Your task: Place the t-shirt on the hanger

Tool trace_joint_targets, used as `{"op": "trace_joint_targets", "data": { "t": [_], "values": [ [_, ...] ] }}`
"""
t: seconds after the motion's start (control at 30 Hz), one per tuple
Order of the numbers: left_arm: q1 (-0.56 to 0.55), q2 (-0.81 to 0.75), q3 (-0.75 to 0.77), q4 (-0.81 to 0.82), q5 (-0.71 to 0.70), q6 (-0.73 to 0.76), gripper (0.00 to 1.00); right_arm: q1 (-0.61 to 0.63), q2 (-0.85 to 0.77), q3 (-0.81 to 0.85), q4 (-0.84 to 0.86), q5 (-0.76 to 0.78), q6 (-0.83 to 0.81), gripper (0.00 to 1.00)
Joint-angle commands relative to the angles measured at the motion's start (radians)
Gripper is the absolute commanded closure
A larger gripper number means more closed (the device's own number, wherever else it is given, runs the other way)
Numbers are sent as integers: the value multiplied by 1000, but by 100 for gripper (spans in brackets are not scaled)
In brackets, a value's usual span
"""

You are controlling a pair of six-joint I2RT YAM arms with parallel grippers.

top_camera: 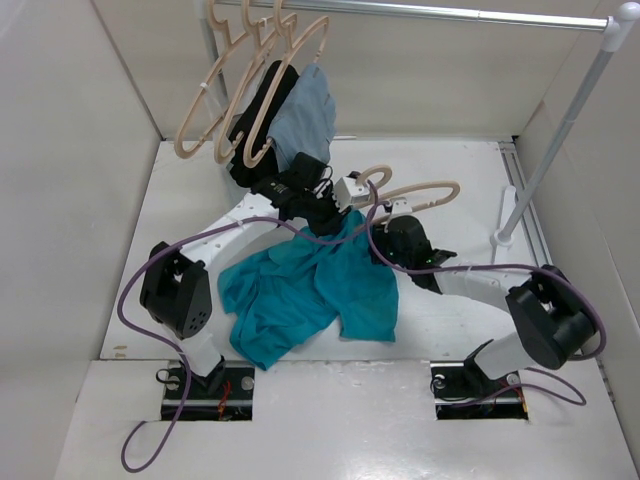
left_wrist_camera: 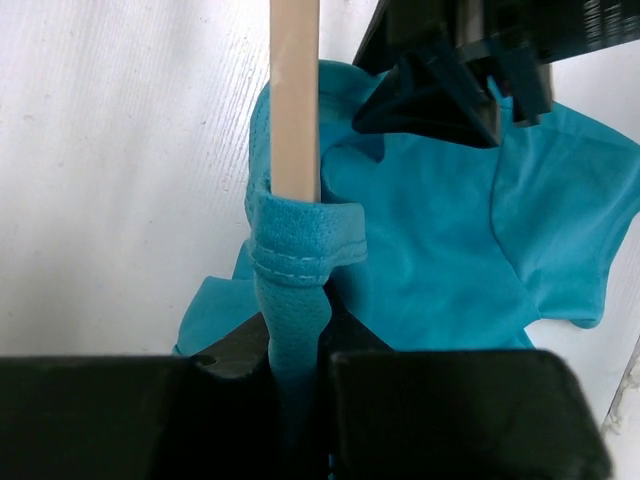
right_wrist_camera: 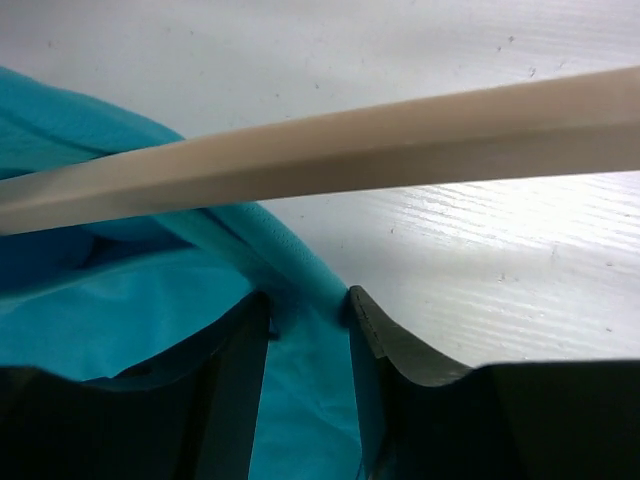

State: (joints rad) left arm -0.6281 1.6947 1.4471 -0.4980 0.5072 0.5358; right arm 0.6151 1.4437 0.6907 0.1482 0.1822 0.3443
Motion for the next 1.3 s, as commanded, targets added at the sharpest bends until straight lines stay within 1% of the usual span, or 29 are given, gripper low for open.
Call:
{"op": "trace_joint_targets", "data": {
  "t": [0.0, 0.03, 0.1, 0.13, 0.17, 0.2, 0.33, 0.4, 0.43, 0.47, 0.5, 0.53, 0.57, 0.63, 0.67, 0.73, 0.77, 0.8, 0.83, 0.87, 0.97, 1.03, 1.07, 1.13, 1.23, 1.27],
  "values": [
    [-9, -63, 9, 39, 60, -13, 100, -9, 41, -10, 106, -50, 9, 57],
    [-9, -63, 9, 39, 60, -13, 100, -9, 52, 1, 106, -50, 9, 60],
    [-9, -63, 18, 39, 60, -13, 100, -9, 52, 1, 106, -50, 9, 71],
    [-9, -63, 18, 39, 60, -13, 100, -18, 61, 1, 106, -41, 9, 88],
    [-9, -63, 18, 39, 60, -13, 100, -18, 61, -13, 106, -41, 25, 97],
    [-9, -63, 18, 39, 60, -13, 100, -43, 61, -37, 106, -41, 36, 100],
    [33, -72, 7, 30, 73, -13, 100, -101, 5, -121, 106, -41, 67, 100],
    [44, -82, 7, -13, 73, 30, 100, -135, -67, -160, 106, -41, 76, 100],
    [44, -93, 7, -30, 73, 62, 100, -184, -97, -181, 106, -53, 76, 100],
    [44, -102, -20, -45, 64, 105, 100, -216, -129, -225, 106, -67, 100, 100],
    [44, -128, -40, -54, 44, 174, 100, -248, -200, -247, 106, -81, 137, 100],
    [44, -142, -66, -54, -4, 202, 100, -303, -239, -266, 106, -92, 150, 100],
    [53, -154, -120, -54, -19, 231, 100, -323, -279, -292, 93, -92, 150, 100],
    [83, -185, -180, -72, -29, 310, 100, -385, -417, -301, 24, -78, 150, 100],
    [84, -194, -180, -86, -29, 341, 100, -412, -417, -301, -1, -78, 150, 100],
    [96, -233, -235, -96, -29, 394, 100, -465, -495, -301, -60, -92, 137, 100],
    [96, -246, -255, -96, -51, 415, 100, -513, -515, -301, -79, -110, 122, 100],
    [96, -259, -293, -79, -67, 446, 100, -537, -535, -301, -97, -110, 113, 100],
    [96, -268, -312, -64, -90, 446, 100, -557, -567, -301, -117, -124, 90, 100],
    [108, -277, -327, -32, -137, 460, 100, -571, -583, -286, -155, -124, 75, 100],
    [140, -267, -361, 19, -188, 461, 100, -581, -618, -234, -232, -113, 3, 100],
    [140, -254, -352, 19, -226, 449, 100, -581, -629, -177, -274, -102, -39, 100],
    [140, -254, -352, 19, -237, 440, 100, -581, -638, -159, -294, -93, -86, 100],
    [140, -254, -352, 48, -281, 440, 100, -581, -638, -94, -361, -83, -135, 100],
    [140, -254, -396, 105, -376, 522, 100, -581, -649, -31, -424, -82, -235, 100],
    [140, -254, -405, 114, -397, 541, 100, -581, -649, 15, -441, -82, -267, 100]
  ]
}}
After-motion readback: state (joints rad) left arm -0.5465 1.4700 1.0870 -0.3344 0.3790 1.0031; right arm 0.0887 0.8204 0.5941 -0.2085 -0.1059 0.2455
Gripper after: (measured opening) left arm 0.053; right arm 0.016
